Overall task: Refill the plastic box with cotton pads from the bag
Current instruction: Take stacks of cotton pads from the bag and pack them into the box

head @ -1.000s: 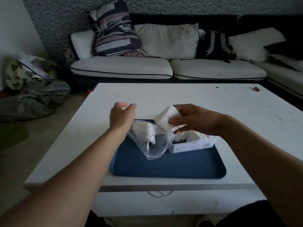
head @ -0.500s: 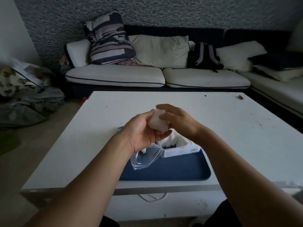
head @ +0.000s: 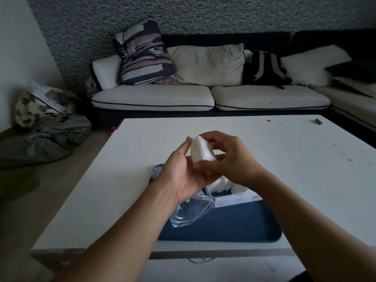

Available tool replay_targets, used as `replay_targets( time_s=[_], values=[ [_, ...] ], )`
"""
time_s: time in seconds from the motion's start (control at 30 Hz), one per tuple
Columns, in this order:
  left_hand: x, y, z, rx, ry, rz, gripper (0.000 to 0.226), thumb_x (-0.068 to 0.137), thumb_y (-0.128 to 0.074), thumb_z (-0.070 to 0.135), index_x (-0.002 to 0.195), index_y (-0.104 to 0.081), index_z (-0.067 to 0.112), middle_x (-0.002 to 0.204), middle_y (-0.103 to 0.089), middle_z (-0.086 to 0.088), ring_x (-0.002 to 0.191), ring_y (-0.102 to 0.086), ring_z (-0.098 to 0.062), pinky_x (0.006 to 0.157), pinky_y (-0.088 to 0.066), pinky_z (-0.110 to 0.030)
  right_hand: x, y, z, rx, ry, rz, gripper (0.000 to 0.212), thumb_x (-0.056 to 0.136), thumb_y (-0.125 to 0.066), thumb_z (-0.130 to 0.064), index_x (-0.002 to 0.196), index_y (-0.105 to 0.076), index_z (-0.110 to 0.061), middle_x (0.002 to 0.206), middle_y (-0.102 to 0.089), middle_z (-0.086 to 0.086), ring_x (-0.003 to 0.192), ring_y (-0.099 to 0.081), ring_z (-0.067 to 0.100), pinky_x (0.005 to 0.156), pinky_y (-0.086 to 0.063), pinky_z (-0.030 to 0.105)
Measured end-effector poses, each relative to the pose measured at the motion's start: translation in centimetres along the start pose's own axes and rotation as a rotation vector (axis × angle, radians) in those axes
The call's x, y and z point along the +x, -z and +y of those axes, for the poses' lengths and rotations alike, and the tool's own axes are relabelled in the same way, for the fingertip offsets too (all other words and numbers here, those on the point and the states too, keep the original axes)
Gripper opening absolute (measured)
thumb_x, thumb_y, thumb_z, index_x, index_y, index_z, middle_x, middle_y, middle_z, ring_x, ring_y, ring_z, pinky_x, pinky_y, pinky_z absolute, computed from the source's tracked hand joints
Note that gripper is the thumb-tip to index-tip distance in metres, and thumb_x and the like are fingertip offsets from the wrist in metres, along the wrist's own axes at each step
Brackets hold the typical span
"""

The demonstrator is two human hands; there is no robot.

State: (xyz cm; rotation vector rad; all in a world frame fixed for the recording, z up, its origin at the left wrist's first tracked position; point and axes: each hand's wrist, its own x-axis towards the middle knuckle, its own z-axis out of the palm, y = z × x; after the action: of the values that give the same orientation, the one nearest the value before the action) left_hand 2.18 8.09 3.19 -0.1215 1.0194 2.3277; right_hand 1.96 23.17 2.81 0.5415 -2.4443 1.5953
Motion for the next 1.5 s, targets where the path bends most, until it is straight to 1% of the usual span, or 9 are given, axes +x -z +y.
replay_targets(
  time_s=[0.1,0.33,0.43,0.53,0.77,0.87,1.03,1.2,1.5],
  values=[
    [0.9,-0.7,-0.6,0.052,-0.047,0.000,0.064,0.098,-0.045,0.060,0.122,-0.065,0.004,0.097,-0.073,-0.019,0.083,-0.074,-0.026,0.087,-0.058,-0.040,0.1,0.2,0.6,0.007,-0.001,-0.007,0.059,0.066,-0.093,-0.021,0.119,-0.066,-0.018,0.106,-0.072,-0.005,0.102,-0.068,0.011,0.085,-0.060,0.037],
    [1.7,-1.1,-1.5,0.148,-0.060,0.052,0.058,0.093,-0.058,0.052,0.127,-0.064,0.006,0.098,-0.074,-0.013,0.078,-0.075,-0.022,0.065,-0.062,-0.031,-0.6,1.6,0.6,0.004,0.016,-0.070,0.063,0.069,-0.091,-0.017,0.125,-0.063,-0.016,0.109,-0.070,-0.006,0.103,-0.066,0.009,0.084,-0.060,0.030],
    [1.4,-1.1,-1.4,0.183,-0.075,0.021,0.054,0.096,-0.055,0.053,0.127,-0.064,0.009,0.095,-0.076,-0.012,0.082,-0.076,-0.021,0.069,-0.062,-0.033,-0.7,2.6,0.4,0.032,-0.009,-0.086,0.062,0.068,-0.092,-0.016,0.124,-0.065,-0.016,0.111,-0.072,-0.005,0.107,-0.066,0.010,0.088,-0.059,0.031],
    [1.2,-1.0,-1.1,0.166,-0.045,-0.003,0.075,0.095,-0.039,0.069,0.134,-0.062,0.009,0.107,-0.073,-0.014,0.092,-0.073,-0.022,0.088,-0.060,-0.038,-0.7,3.0,0.6,0.026,-0.031,-0.070,0.062,0.063,-0.095,-0.018,0.119,-0.067,-0.017,0.109,-0.072,-0.006,0.107,-0.067,0.008,0.087,-0.060,0.034],
    [1.6,-0.8,-1.2,0.295,-0.100,0.040,0.051,0.104,-0.041,0.049,0.119,-0.067,0.008,0.093,-0.078,-0.008,0.083,-0.076,-0.016,0.074,-0.061,-0.026,-0.2,1.5,0.8,-0.125,0.038,-0.100,0.085,0.056,-0.097,-0.031,0.131,-0.059,-0.023,0.113,-0.067,-0.012,0.106,-0.063,0.009,0.082,-0.061,0.031],
    [1.8,-0.7,-1.2,0.314,-0.162,0.085,0.045,0.101,-0.051,0.043,0.127,-0.066,0.009,0.108,-0.077,-0.010,0.097,-0.075,-0.019,0.080,-0.060,-0.030,0.0,1.3,0.8,-0.134,0.055,-0.089,0.069,0.059,-0.095,-0.033,0.120,-0.065,-0.019,0.104,-0.070,-0.006,0.097,-0.066,0.016,0.079,-0.061,0.038],
    [1.8,-0.3,-1.0,0.322,-0.186,0.091,0.045,0.098,-0.056,0.045,0.124,-0.069,0.011,0.115,-0.076,-0.011,0.106,-0.073,-0.023,0.093,-0.057,-0.036,0.1,1.4,0.9,-0.080,0.047,-0.065,0.060,0.062,-0.095,-0.023,0.115,-0.067,-0.015,0.098,-0.072,-0.003,0.090,-0.068,0.011,0.076,-0.059,0.025],
    [1.9,0.0,-0.8,0.343,-0.191,0.073,0.040,0.095,-0.063,0.036,0.126,-0.068,0.010,0.121,-0.071,-0.018,0.100,-0.068,-0.025,0.082,-0.054,-0.033,0.1,1.2,0.8,-0.026,0.049,-0.040,0.056,0.061,-0.095,-0.020,0.110,-0.069,-0.011,0.097,-0.073,0.001,0.090,-0.069,0.012,0.077,-0.058,0.022],
    [1.7,0.5,-0.7,0.318,-0.192,0.044,0.040,0.093,-0.065,0.037,0.123,-0.069,0.010,0.108,-0.074,-0.011,0.092,-0.071,-0.020,0.080,-0.057,-0.031,-0.1,1.6,0.5,0.062,0.053,-0.024,0.053,0.062,-0.094,-0.013,0.109,-0.070,-0.010,0.101,-0.073,0.002,0.095,-0.070,0.016,0.084,-0.057,0.025]
  ],
)
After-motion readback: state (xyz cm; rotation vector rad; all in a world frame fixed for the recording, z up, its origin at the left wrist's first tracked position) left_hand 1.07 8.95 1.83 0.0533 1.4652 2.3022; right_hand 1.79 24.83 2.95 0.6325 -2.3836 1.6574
